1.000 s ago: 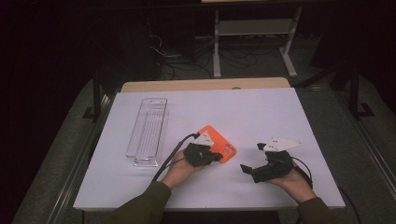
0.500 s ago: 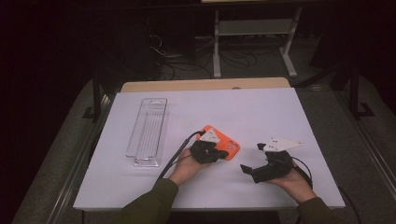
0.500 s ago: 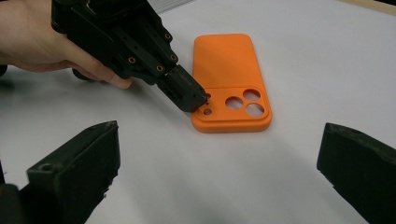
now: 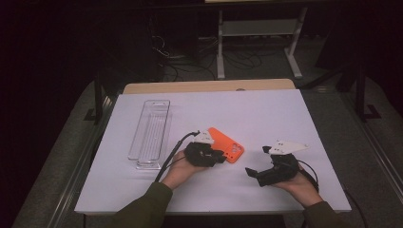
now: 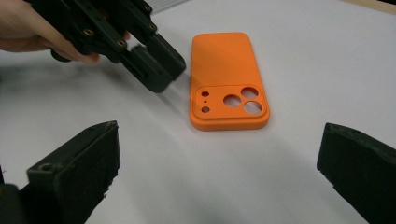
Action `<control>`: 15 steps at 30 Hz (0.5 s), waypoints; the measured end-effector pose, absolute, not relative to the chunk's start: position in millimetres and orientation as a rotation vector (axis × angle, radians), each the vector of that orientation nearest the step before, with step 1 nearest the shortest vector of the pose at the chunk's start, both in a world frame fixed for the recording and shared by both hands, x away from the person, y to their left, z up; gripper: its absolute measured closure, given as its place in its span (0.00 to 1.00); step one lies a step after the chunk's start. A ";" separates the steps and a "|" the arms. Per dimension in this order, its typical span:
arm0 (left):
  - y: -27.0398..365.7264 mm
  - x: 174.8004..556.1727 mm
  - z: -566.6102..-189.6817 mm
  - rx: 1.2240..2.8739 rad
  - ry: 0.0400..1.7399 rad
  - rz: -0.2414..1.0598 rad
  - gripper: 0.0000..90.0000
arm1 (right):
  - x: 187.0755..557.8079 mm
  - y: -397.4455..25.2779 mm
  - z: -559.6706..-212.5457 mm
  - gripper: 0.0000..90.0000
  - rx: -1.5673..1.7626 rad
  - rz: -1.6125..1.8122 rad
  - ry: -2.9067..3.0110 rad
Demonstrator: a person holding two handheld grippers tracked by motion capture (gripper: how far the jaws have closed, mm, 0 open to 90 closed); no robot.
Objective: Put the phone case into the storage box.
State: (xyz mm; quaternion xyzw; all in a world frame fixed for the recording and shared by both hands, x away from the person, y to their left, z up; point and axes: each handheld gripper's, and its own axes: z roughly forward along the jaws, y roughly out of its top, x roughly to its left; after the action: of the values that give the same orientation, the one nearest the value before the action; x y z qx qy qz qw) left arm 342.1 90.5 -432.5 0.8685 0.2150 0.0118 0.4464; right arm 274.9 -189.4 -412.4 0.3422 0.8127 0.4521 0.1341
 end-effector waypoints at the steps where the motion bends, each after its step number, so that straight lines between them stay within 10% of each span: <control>1: 96.5 339.1 -430.2 2.138 0.547 0.012 0.72 | 274.7 -188.9 -412.6 0.00 0.994 1.311 2.354; 15: 130.6 312.7 -420.6 2.088 0.540 0.038 0.34 | 274.5 -187.6 -413.4 0.00 0.988 1.303 2.360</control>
State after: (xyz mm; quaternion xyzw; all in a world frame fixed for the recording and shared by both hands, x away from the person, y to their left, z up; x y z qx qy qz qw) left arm 312.7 130.6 -420.6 0.8530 0.2207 0.0154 0.4727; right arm 274.5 -187.6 -413.4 0.3408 0.8145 0.4497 0.1347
